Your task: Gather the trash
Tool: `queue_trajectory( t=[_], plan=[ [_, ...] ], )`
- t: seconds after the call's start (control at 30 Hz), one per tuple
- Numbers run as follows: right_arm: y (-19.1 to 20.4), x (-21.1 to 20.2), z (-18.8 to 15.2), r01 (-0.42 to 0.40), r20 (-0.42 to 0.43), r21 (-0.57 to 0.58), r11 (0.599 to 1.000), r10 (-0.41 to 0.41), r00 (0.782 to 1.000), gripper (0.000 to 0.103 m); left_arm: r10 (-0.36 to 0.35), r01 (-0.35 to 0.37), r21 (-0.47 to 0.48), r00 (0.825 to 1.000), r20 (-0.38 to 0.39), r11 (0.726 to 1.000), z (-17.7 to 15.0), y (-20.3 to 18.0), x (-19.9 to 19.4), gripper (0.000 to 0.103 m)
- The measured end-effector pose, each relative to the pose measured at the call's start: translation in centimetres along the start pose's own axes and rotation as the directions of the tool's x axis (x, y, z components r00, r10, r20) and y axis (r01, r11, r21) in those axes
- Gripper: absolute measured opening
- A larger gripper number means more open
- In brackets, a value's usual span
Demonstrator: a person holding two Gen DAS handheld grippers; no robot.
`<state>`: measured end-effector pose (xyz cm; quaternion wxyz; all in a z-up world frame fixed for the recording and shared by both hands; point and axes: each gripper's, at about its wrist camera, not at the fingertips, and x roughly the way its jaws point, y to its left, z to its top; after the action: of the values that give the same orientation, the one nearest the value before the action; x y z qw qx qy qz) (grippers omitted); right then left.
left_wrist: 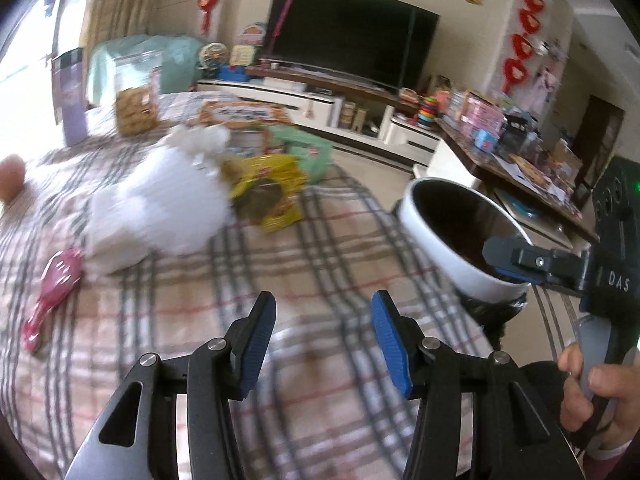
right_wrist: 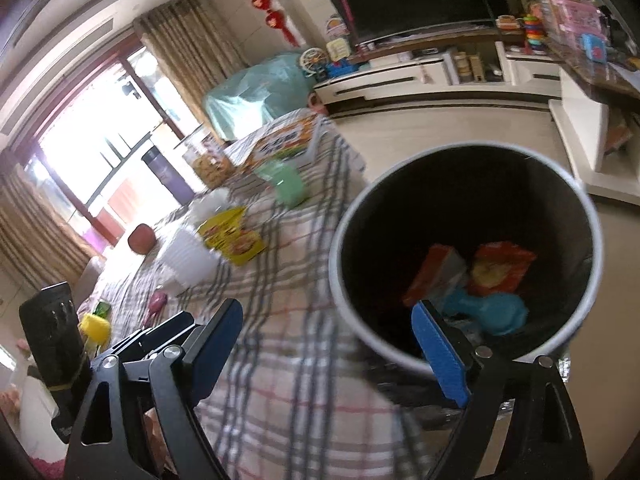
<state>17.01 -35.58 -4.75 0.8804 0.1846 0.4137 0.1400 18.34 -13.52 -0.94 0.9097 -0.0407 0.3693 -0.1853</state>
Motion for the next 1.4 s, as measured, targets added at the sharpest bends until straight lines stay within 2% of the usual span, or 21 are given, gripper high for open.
queue_trajectory(
  t=[0.1, 0.33, 0.7, 1.13, 1.4],
  plan=[
    [1.9, 0.8, -0.6, 0.012, 0.009, -0.039, 0.999, -0.012, 1.0, 0.089, 0.026, -0.026, -0.021, 1.0, 0.004, 0.999, -0.6, 1.3, -1.3, 0.05],
    [5.3, 2.3, -1.1, -0.019, -0.015, -0.099, 0.995, 0.017, 1.0, 0.089, 0.079, -0.078, -0.076, 0.997, 0.011, 0.994, -2.2, 3.9, -4.0, 0.05],
    [9.1, 5.6, -1.8, -0.062, -0.043, -0.145, 0.988, 0.056, 0.998, 0.089, 0.162, -0.157, -0.132, 0.986, 0.026, 0.979, -3.1, 7.1, -6.7, 0.05],
    [10.1, 9.2, -0.8, -0.014, -0.019, -0.153, 0.988, 0.012, 1.0, 0.089, 0.244, -0.241, -0.185, 0.97, -0.003, 0.953, -2.6, 11.1, -6.3, 0.05],
    [10.6, 10.9, 0.8, 0.017, 0.006, -0.157, 0.987, -0.016, 1.0, 0.089, 0.281, -0.281, -0.169, 0.96, -0.024, 0.945, -1.2, 13.5, -4.4, 0.053]
  ],
)
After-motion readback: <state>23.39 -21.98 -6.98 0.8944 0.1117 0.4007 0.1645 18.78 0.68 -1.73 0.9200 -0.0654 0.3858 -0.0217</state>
